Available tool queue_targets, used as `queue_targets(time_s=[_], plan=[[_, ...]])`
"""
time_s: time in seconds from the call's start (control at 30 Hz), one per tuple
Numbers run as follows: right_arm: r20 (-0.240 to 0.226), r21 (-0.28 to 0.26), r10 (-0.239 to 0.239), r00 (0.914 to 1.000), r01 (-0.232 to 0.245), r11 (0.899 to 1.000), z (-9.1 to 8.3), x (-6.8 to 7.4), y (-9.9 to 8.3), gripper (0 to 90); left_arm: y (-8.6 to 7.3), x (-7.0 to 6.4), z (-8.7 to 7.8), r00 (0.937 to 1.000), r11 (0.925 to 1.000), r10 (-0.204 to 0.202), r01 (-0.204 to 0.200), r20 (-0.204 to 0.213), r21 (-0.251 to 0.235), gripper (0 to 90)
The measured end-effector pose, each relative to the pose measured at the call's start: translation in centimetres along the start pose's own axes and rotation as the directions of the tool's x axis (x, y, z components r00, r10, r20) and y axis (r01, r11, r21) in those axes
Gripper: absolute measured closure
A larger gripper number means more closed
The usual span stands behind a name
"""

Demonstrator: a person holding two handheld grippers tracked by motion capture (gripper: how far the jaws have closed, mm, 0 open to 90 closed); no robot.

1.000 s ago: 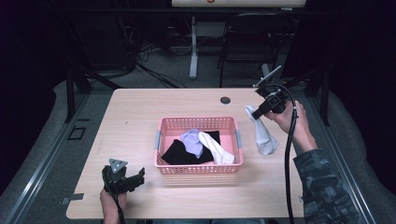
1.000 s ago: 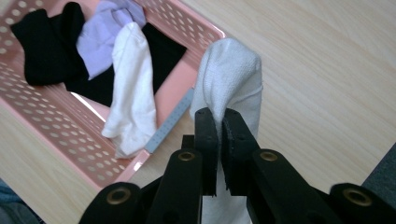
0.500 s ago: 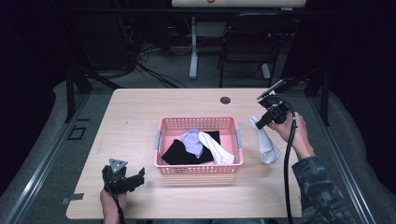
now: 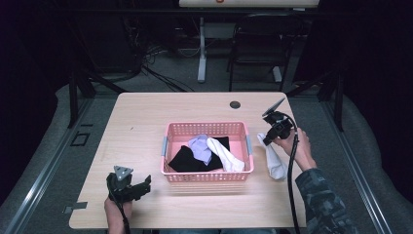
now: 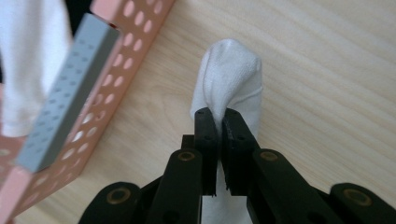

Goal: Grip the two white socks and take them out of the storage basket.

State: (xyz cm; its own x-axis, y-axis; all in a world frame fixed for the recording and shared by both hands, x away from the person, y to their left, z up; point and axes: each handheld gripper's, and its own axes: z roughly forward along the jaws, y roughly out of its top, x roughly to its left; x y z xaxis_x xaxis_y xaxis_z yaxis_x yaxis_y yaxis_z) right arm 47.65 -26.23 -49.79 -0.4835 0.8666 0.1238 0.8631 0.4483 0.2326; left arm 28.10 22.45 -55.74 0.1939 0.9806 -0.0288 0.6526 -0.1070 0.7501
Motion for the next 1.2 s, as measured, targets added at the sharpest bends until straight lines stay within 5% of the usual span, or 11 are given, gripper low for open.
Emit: queue_targets(time_s=[0.23, 0.4, 0.77, 1.2], plan=[[-0.012, 0.004, 0.033, 0.9994, -0.033, 0.999, 2.0, -0.1, 0.3, 81.8, 0.0, 0.1, 0.0, 1.0, 1.0, -0.001, 0.001, 0.002, 0.0, 15.4], [-0.011, -0.018, 0.044, 0.999, -0.045, 0.999, 1.8, -0.1, 0.3, 56.2, 0.0, 0.1, -0.1, 1.0, 1.0, -0.001, 0.001, 0.001, -0.001, 15.4], [-0.039, -0.07, -0.03, 0.9988, 0.028, 0.997, -3.5, 1.2, 0.1, 28.5, 0.0, 0.0, 0.0, 1.0, 1.0, 0.002, -0.002, 0.003, 0.003, 15.4], [-0.043, -0.105, -0.117, 0.9922, 0.112, 0.988, -7.9, 4.3, 1.1, 9.5, 0.0, 0.0, 0.0, 1.0, 1.0, 0.001, -0.001, 0.005, 0.007, 15.4]])
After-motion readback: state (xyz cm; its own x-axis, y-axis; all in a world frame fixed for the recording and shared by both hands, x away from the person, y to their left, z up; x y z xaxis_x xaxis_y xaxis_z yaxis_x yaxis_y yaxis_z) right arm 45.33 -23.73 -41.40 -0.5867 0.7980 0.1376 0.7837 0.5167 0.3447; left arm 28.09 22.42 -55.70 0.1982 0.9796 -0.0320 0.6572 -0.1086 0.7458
